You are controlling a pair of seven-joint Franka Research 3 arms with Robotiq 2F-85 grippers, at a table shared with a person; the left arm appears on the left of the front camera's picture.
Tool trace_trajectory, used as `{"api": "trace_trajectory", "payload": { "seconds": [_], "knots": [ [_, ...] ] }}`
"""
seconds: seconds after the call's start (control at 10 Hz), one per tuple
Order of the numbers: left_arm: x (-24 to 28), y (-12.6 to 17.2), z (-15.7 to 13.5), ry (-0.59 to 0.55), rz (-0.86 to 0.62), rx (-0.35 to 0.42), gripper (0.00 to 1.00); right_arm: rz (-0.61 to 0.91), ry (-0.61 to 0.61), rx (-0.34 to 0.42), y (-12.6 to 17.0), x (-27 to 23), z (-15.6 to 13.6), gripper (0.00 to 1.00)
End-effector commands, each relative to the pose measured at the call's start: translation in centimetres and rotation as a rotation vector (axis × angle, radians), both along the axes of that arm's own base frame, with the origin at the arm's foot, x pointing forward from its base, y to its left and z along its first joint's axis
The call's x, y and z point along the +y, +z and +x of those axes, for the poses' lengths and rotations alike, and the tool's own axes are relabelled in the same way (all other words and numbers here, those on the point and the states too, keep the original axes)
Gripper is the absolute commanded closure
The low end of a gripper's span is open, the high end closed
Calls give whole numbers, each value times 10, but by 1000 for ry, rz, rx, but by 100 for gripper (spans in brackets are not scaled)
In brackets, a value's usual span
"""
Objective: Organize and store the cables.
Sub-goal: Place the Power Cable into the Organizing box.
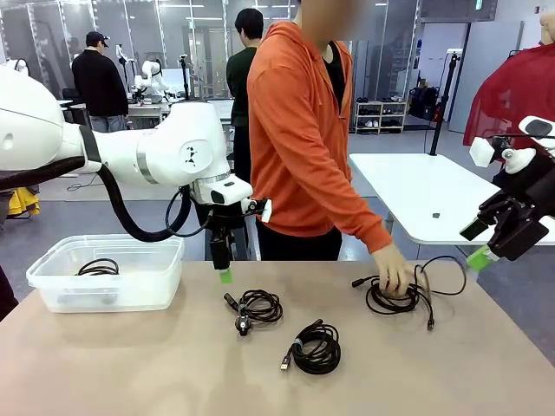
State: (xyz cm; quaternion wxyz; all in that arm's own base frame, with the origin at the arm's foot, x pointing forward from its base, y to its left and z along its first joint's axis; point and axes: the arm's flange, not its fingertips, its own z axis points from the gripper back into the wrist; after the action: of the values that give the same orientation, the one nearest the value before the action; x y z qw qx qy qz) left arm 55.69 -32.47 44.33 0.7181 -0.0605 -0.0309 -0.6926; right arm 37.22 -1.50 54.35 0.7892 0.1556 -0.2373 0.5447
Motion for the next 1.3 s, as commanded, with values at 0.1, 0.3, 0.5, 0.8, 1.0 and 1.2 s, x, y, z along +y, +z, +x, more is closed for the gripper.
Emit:
{"api": "trace_trajectory", "payload": {
  "seconds": [0.1,0.3,0.5,0.8,1.0,1.2],
  "knots": [
    [-2,-3,-2,-3,5,5,0,2,-7,-4,1,2,3,0],
    [-2,-3,-2,-3,5,5,0,2,-7,-4,1,2,3,0],
    [-2,-3,-2,-3,5,5,0,2,-7,-4,1,2,3,0],
    [-7,-5,8,273,-51,104,0,2,-7,-4,1,2,3,0],
    [-17,-16,5,666,-32,74,0,2,-7,-4,1,2,3,0],
    [-25,-29,2,1032,-69,18,0,2,-7,-4,1,2,3,0]
  ]
}}
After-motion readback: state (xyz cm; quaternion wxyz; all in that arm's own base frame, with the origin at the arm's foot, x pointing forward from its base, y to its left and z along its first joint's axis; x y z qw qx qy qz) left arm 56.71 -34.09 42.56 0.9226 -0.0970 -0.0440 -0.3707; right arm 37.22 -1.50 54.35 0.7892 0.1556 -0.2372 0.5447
